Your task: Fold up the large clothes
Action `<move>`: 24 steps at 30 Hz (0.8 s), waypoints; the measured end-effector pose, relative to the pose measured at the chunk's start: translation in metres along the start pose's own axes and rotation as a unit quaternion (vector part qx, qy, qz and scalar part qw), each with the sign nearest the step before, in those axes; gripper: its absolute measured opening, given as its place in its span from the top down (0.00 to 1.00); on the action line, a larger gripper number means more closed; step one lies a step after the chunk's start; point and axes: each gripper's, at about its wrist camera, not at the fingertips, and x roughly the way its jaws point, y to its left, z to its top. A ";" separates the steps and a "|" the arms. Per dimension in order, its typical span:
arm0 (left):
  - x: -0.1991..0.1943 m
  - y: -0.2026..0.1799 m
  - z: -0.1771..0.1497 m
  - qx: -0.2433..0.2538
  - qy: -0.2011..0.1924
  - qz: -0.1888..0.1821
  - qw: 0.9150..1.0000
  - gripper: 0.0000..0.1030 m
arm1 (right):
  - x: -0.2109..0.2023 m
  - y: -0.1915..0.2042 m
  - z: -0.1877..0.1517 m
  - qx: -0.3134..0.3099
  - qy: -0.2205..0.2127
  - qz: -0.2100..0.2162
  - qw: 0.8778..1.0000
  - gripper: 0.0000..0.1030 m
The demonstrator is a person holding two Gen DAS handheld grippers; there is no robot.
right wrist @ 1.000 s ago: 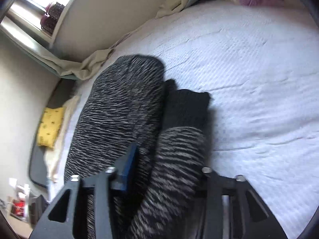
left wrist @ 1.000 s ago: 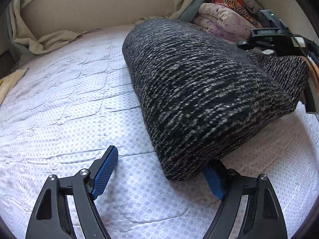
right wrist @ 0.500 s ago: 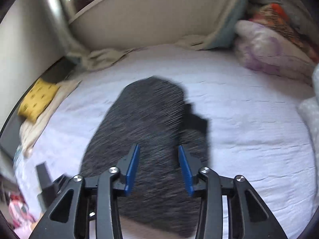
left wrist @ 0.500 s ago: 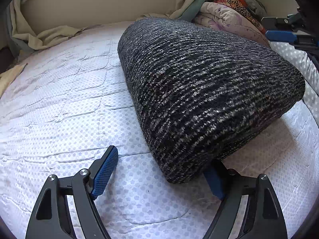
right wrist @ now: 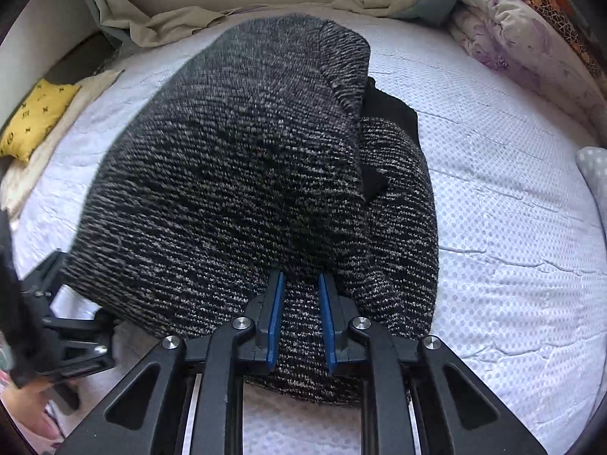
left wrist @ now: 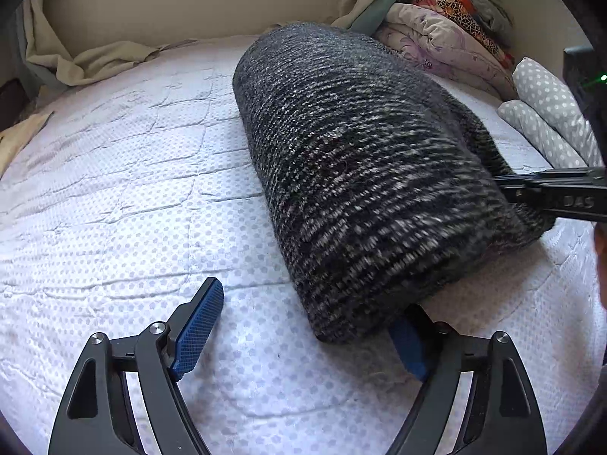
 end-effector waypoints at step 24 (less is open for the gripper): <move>-0.018 -0.021 0.036 0.033 -0.042 0.061 0.997 0.29 | 0.002 -0.030 -0.013 0.069 -0.009 0.065 0.995 0.89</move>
